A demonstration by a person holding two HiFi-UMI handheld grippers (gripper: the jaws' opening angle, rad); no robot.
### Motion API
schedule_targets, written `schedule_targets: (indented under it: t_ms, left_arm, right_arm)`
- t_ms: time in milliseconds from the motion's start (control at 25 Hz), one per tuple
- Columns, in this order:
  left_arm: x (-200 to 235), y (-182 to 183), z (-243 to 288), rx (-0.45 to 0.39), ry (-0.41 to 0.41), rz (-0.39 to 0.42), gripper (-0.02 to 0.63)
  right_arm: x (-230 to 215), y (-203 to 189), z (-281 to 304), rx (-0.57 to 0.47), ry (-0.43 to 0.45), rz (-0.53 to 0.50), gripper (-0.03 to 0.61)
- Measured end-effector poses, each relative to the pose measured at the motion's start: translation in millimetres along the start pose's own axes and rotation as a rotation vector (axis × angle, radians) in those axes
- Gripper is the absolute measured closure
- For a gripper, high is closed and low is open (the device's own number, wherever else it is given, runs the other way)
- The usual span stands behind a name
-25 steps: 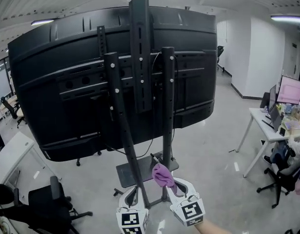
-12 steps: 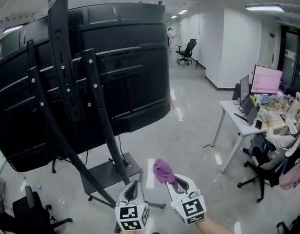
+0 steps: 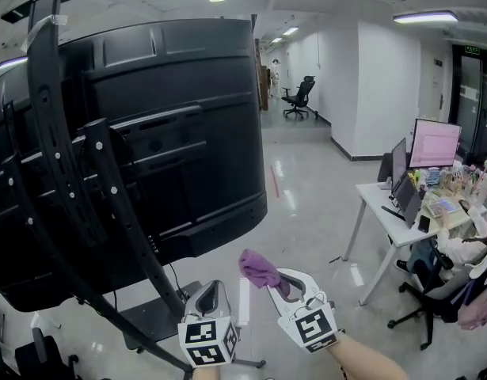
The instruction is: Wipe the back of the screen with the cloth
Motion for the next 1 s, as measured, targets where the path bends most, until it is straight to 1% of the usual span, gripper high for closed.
schedule_targets:
  t_ms: [160, 280, 440, 560, 680, 760, 880, 1000]
  left_arm:
    - [-10, 57, 51, -0.05, 0.019, 0.017, 0.606]
    - [-18, 107, 85, -0.1, 0.034, 0.027, 0.606]
    - [-28, 176, 118, -0.142, 0.034, 0.043, 0.606]
    - [-34, 226, 131, -0.166, 0.055, 0.068, 0.606]
    - [-38, 274, 135, -0.202, 0.099, 0.086, 0.606]
    - [-39, 302, 139, -0.214, 0.137, 0.098, 0.606]
    - [-39, 333, 144, -0.241, 0.215, 0.125, 0.606]
    - [-35, 350, 147, -0.275, 0.289, 0.148, 0.606]
  right_arm:
    - [-72, 36, 42, -0.04, 0.028, -0.144, 0.525]
    - [-125, 71, 71, -0.071, 0.033, -0.297, 0.525]
    - [-189, 136, 106, -0.099, -0.016, -0.471, 0.525]
    - [-235, 191, 132, -0.142, -0.035, -0.551, 0.525]
    - [-275, 241, 154, -0.188, -0.06, -0.593, 0.525]
    - [-294, 266, 164, -0.204, -0.101, -0.626, 0.525]
    - [-314, 292, 187, -0.19, -0.161, -0.711, 0.525]
    - [-325, 307, 213, -0.169, -0.2, -0.797, 0.525]
Point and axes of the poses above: the fingertips, and each gripper's own axes: z forward along the fingers, x to its left, y out of its top, the point moved 6 cm from there along -z, backward along the fingers, and after that the axes turned 14 degrees about y, right-handed, at the moved point
